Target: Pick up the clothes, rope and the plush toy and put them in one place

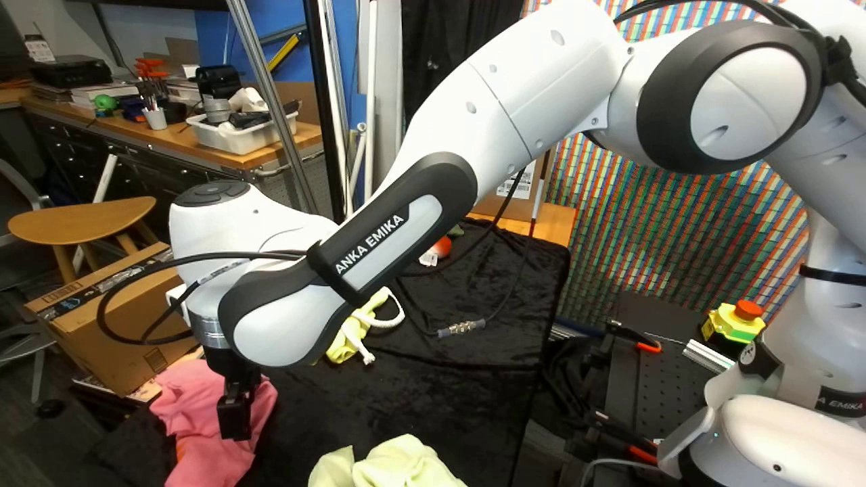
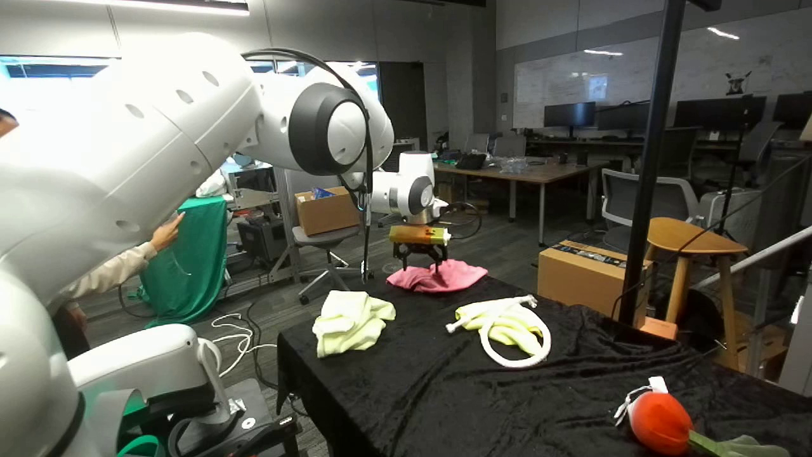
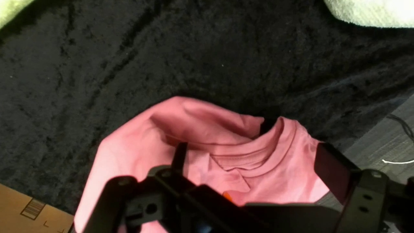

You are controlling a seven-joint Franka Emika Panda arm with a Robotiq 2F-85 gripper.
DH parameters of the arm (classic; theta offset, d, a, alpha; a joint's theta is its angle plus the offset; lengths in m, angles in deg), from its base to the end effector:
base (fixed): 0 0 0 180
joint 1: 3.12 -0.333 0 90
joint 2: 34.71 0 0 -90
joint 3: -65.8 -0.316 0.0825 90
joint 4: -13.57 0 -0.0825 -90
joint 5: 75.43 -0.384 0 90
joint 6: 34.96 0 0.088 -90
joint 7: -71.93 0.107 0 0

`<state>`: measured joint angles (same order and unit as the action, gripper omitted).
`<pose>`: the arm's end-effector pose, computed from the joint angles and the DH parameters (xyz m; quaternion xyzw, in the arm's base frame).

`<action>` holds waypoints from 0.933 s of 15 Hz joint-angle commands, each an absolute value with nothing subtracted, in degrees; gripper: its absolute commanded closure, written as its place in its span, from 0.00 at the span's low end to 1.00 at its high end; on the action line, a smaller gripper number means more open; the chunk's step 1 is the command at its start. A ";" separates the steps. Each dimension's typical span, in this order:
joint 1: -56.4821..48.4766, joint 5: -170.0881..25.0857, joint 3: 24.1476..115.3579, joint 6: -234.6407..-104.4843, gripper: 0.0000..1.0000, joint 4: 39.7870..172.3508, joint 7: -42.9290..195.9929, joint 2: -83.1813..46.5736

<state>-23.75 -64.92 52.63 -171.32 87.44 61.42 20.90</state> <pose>0.6557 0.3822 0.1793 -0.9210 -0.3819 -0.0666 0.0373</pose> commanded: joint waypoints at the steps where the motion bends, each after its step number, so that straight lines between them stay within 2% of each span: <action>1: -24.37 -66.63 52.77 -174.87 0.00 85.01 62.24 22.45; 6: -26.03 -64.95 55.68 -181.95 0.00 83.81 64.75 24.29; 14: -29.97 -62.99 62.52 -184.30 0.00 78.05 70.44 29.76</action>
<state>-28.12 -64.40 60.08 -183.36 82.33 67.36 27.05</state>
